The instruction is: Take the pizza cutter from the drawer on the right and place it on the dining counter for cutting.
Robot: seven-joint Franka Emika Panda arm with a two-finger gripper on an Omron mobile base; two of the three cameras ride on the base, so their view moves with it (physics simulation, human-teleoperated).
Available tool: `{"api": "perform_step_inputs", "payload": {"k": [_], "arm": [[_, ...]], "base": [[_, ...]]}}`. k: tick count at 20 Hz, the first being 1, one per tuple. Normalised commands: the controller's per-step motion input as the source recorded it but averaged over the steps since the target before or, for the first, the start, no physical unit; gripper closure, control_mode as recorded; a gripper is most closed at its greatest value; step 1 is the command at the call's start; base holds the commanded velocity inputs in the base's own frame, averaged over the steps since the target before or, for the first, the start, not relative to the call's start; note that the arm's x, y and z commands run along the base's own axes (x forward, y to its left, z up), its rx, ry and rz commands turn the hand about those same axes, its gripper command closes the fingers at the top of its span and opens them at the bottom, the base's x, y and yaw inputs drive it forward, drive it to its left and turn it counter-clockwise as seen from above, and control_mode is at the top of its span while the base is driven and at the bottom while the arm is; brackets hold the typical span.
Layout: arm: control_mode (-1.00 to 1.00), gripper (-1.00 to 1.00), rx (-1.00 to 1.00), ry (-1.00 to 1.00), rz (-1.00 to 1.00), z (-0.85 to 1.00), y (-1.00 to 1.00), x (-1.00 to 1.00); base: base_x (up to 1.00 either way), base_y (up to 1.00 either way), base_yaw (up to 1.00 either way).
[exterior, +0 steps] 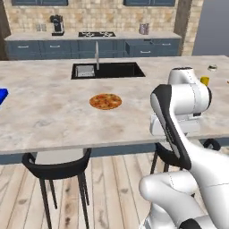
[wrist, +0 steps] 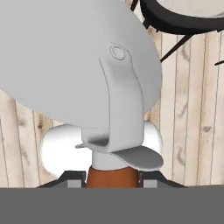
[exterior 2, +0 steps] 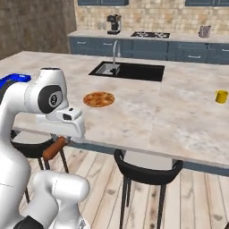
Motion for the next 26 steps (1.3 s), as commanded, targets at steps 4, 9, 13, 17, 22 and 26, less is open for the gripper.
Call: {"api": "perform_step_inputs", "payload": {"k": [4,9,13,17,22,26], "arm": [[1.00,1.00,0.00,0.00,0.00,0.00,0.00,0.00],[1.00,1.00,0.00,0.00,0.00,0.00,0.00,0.00],[1.00,1.00,0.00,0.00,0.00,0.00,0.00,0.00],[-1.00,1.00,0.00,0.00,0.00,-0.01,0.20,1.00],[-1.00,1.00,0.00,0.00,0.00,-0.05,0.12,1.00],[-1.00,1.00,0.00,0.00,0.00,-0.31,0.00,1.00]], "base": [[0.89,0.38,-0.30],[0.67,0.22,-0.04],[0.72,0.19,0.00],[0.00,0.00,0.00],[0.00,0.00,0.00],[0.00,0.00,0.00]]}}
